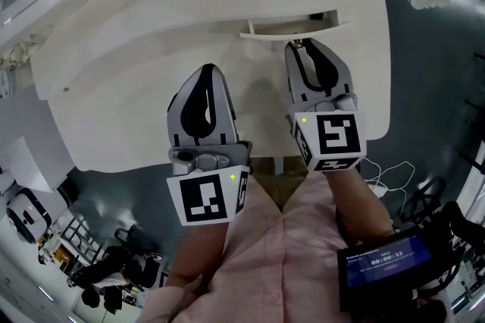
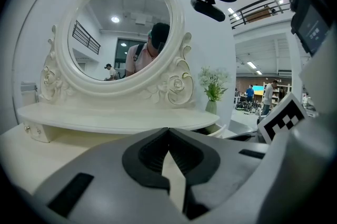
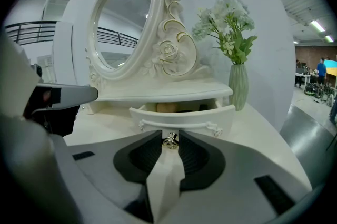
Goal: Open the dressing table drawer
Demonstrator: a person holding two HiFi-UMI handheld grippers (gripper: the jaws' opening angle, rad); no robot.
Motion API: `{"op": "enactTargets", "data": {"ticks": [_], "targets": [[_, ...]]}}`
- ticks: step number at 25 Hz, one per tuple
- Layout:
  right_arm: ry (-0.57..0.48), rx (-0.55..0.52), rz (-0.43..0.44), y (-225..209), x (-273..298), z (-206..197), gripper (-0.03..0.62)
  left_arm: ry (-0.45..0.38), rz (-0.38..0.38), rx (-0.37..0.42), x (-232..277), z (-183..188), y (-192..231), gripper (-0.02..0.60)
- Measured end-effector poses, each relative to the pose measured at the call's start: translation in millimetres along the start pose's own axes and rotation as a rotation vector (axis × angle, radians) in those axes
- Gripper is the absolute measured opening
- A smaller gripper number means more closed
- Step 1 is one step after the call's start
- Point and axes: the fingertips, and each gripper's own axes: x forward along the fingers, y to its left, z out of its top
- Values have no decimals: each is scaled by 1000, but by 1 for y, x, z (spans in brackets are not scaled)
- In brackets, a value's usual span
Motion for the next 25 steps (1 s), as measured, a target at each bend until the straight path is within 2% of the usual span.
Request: {"op": "enactTargets", "data": {"ticks": [25], "targets": [[-8, 7, -5, 0, -8, -8, 107, 4, -4, 5, -7, -7, -5, 21]]}}
